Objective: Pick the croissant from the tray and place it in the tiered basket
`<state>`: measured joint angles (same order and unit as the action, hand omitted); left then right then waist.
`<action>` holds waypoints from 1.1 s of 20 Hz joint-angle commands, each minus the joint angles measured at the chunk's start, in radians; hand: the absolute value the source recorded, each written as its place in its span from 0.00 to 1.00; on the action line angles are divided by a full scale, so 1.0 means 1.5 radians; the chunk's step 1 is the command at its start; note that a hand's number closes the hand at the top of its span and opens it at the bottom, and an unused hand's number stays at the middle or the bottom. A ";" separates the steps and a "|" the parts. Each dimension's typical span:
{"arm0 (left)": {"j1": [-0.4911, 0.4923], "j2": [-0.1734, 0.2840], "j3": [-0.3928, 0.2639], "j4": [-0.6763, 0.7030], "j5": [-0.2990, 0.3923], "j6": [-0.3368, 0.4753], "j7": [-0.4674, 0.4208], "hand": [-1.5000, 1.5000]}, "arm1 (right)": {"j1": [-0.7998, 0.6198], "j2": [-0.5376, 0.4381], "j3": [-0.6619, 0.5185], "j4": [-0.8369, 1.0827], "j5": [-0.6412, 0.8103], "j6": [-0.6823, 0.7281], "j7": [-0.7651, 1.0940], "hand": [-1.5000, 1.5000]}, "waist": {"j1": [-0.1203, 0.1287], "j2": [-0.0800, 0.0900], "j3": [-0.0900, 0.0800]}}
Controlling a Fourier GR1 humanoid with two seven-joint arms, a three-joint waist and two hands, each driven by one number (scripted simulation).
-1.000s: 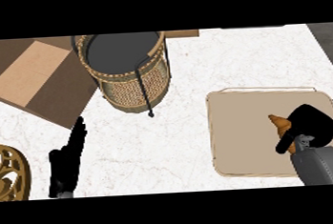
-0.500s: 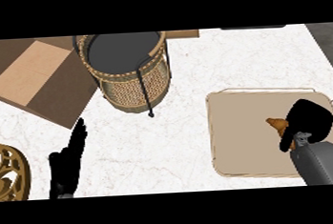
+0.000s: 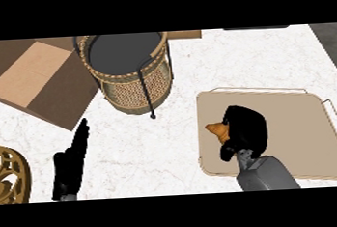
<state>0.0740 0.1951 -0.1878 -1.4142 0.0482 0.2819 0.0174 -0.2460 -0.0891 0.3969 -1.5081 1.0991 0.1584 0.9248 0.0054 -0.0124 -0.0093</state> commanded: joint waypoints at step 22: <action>-0.004 -0.010 0.015 0.023 0.001 -0.008 0.004 0.50 | -0.391 0.059 0.057 -0.348 -0.009 0.120 0.332 1.00 | 0.001 0.005 0.004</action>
<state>0.0845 0.1894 -0.1727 -1.4126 0.0434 0.2732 0.0097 -0.7117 -0.0155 0.5509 -2.0888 1.1274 0.2207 1.2071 0.0063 -0.0112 -0.0013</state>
